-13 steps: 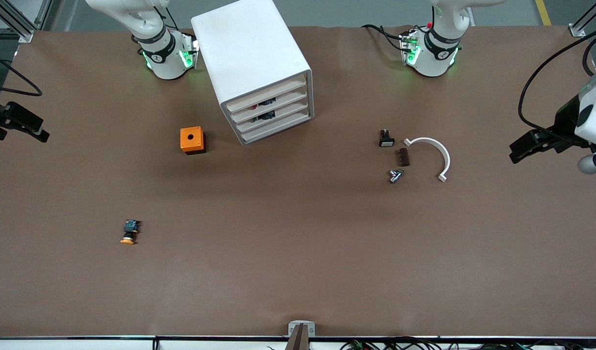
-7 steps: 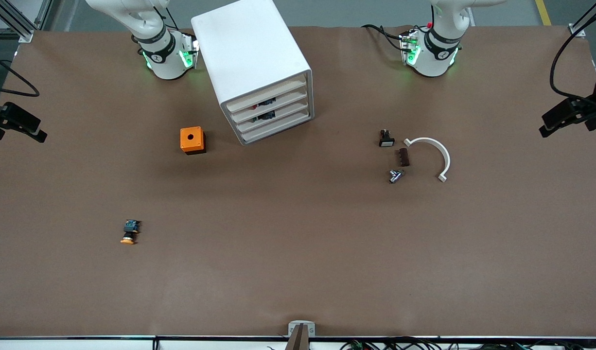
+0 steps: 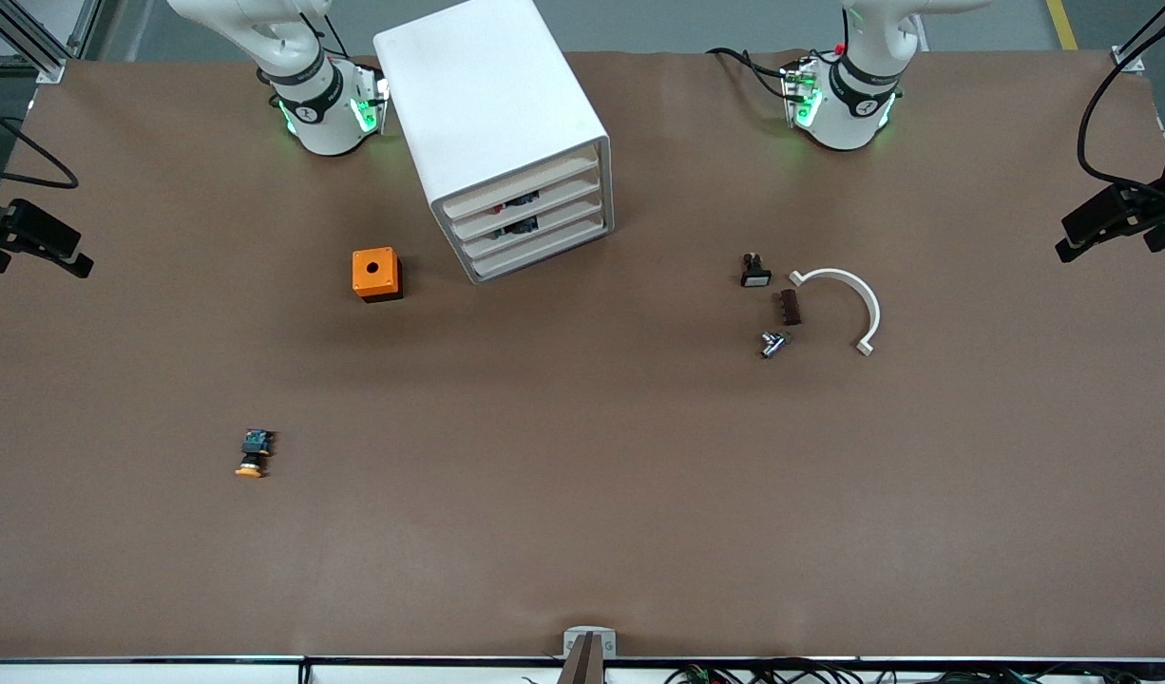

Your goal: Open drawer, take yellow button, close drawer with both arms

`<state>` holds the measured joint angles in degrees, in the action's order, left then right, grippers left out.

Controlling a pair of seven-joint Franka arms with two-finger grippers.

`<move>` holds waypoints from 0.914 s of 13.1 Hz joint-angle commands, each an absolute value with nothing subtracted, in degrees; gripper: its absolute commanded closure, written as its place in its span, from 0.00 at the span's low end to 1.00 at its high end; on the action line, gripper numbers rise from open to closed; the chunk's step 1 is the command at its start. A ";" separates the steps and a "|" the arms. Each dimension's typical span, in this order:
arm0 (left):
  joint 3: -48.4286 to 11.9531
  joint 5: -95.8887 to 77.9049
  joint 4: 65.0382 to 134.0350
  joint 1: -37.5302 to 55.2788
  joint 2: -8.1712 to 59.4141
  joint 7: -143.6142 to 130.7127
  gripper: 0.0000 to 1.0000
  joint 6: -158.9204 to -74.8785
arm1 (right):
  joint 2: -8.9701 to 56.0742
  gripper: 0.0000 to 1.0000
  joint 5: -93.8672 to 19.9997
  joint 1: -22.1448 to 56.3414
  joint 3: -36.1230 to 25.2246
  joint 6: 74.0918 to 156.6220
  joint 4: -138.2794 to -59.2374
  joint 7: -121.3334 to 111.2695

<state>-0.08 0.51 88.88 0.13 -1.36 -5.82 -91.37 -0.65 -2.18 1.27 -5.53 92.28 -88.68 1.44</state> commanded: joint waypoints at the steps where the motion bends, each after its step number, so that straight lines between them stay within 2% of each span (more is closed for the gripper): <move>1: 0.09 -0.09 89.91 0.35 -1.76 -5.36 0.00 -92.29 | -2.02 0.00 -1.67 0.26 -4.57 91.85 -89.56 1.85; 5: -2.89 -0.09 93.77 0.27 -4.65 -5.89 0.00 -90.53 | -2.02 0.00 -1.67 0.44 -4.66 91.85 -89.56 1.85; 7: -3.25 -0.09 98.85 -0.26 -8.59 -5.89 0.00 -91.75 | -2.02 0.00 -1.67 0.44 -4.66 91.85 -89.56 1.85; 12: -5.10 -0.09 98.27 0.17 -9.41 -6.16 0.00 -89.21 | -2.02 0.00 -1.67 0.44 -4.66 91.85 -89.56 1.85</move>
<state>-4.14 0.46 97.95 0.26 -8.47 -6.14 -89.60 -0.70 -2.18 1.22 -5.50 92.22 -88.68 1.44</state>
